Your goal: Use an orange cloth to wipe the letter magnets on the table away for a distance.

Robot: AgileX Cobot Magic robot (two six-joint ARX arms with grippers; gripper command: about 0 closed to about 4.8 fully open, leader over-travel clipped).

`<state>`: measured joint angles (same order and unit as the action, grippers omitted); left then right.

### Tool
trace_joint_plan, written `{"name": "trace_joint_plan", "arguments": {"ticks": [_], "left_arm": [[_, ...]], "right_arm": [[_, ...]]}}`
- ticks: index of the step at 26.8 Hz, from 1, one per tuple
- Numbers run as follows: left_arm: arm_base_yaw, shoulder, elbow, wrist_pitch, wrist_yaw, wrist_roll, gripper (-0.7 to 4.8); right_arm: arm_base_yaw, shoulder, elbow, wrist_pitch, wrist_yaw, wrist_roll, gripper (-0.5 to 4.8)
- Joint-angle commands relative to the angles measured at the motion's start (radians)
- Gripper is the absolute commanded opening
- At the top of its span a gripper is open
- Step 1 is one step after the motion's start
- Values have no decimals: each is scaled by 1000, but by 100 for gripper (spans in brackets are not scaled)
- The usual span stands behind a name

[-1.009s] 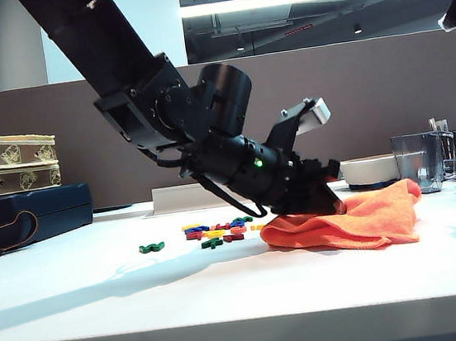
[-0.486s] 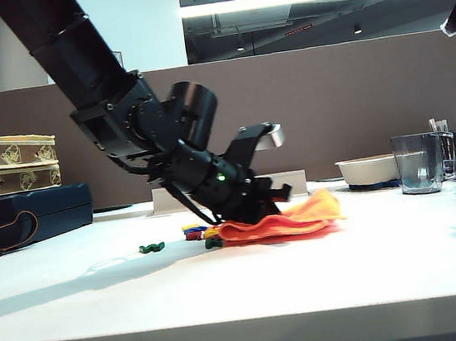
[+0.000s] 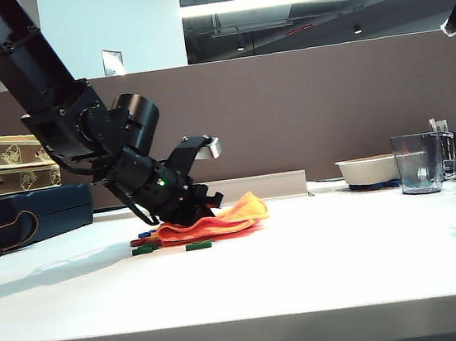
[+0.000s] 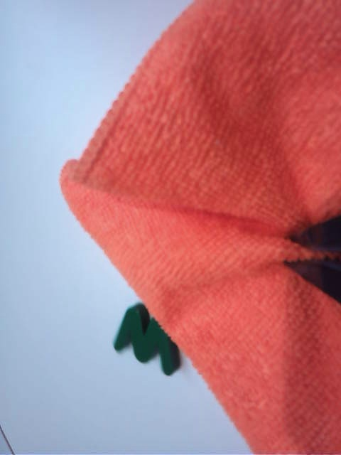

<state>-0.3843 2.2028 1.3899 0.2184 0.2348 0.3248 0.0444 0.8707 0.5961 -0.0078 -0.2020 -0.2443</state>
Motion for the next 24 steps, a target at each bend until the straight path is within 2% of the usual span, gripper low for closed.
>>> {"name": "trace_joint_plan", "arguments": {"ticks": [1, 4, 13, 24], "left_arm": [[19, 6, -10, -90, -71, 8, -6], [32, 0, -10, -87, -124, 19, -6], [74, -2, -10, -60, -174, 46, -6], [276, -31, -10, -120, -171, 42, -6]], "right_arm": [[0, -2, 4, 11, 2, 0, 247], [0, -2, 4, 11, 2, 0, 247], [0, -1, 4, 11, 3, 0, 247], [0, 0, 4, 11, 4, 0, 247]]}}
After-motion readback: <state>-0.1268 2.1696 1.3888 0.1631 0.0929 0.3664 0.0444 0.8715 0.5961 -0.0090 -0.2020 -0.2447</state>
